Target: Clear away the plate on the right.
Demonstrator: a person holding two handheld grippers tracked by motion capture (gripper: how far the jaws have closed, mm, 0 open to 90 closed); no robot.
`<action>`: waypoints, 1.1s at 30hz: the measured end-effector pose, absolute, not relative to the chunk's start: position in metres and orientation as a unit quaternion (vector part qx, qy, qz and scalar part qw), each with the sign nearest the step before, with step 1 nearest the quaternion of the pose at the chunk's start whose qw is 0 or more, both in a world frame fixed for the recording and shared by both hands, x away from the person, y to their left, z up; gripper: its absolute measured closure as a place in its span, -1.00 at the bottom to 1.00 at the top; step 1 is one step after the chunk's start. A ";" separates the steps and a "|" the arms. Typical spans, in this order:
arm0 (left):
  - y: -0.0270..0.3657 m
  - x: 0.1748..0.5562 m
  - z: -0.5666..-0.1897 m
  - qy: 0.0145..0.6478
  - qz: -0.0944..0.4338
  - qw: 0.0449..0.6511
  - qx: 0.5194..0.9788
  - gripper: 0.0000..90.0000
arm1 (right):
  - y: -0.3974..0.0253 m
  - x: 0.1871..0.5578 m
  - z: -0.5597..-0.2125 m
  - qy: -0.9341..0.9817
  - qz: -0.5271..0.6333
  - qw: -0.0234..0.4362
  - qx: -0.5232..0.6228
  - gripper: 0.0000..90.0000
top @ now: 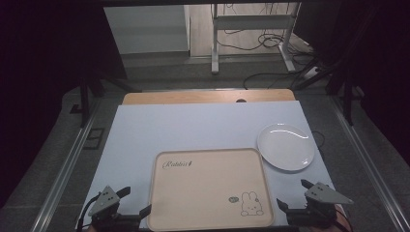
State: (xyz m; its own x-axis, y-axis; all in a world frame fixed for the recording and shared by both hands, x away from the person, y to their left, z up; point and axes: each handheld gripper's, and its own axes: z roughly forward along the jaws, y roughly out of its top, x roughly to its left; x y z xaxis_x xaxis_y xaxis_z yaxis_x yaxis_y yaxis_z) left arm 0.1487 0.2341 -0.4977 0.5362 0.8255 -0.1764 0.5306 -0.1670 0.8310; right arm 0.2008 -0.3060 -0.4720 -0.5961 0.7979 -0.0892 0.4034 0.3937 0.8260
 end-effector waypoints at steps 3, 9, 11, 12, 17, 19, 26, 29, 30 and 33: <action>0.234 0.149 -0.498 0.454 0.161 0.458 0.747 -0.92 | -0.305 0.200 -0.471 0.805 0.393 0.248 0.368 -1.00; 0.234 0.149 -0.498 0.453 0.162 0.458 0.748 -0.92 | -0.301 0.201 -0.472 0.818 0.368 0.260 0.357 -1.00; 0.234 0.149 -0.498 0.453 0.162 0.458 0.748 -0.92 | -0.300 0.201 -0.472 0.820 0.366 0.263 0.353 -1.00; 0.234 0.149 -0.498 0.453 0.162 0.457 0.748 -0.92 | -0.300 0.201 -0.472 0.821 0.364 0.264 0.352 -1.00; 0.233 0.149 -0.498 0.453 0.162 0.457 0.748 -0.92 | -0.301 0.202 -0.473 0.827 0.345 0.286 0.340 -1.00; 0.233 0.149 -0.498 0.452 0.162 0.457 0.748 -0.92 | -0.300 0.202 -0.474 0.830 0.335 0.301 0.328 -1.00; 0.234 0.149 -0.498 0.452 0.162 0.457 0.748 -0.92 | -0.293 0.203 -0.477 0.836 0.276 0.359 0.310 -1.00; 0.233 0.149 -0.498 0.452 0.162 0.457 0.749 -0.92 | -0.292 0.205 -0.481 0.839 0.254 0.372 0.307 -1.00; 0.233 0.149 -0.498 0.452 0.162 0.457 0.749 -0.92 | -0.292 0.205 -0.482 0.840 0.248 0.376 0.303 -1.00; 0.233 0.149 -0.498 0.453 0.162 0.457 0.749 -0.92 | -0.291 0.206 -0.483 0.841 0.239 0.383 0.299 -1.00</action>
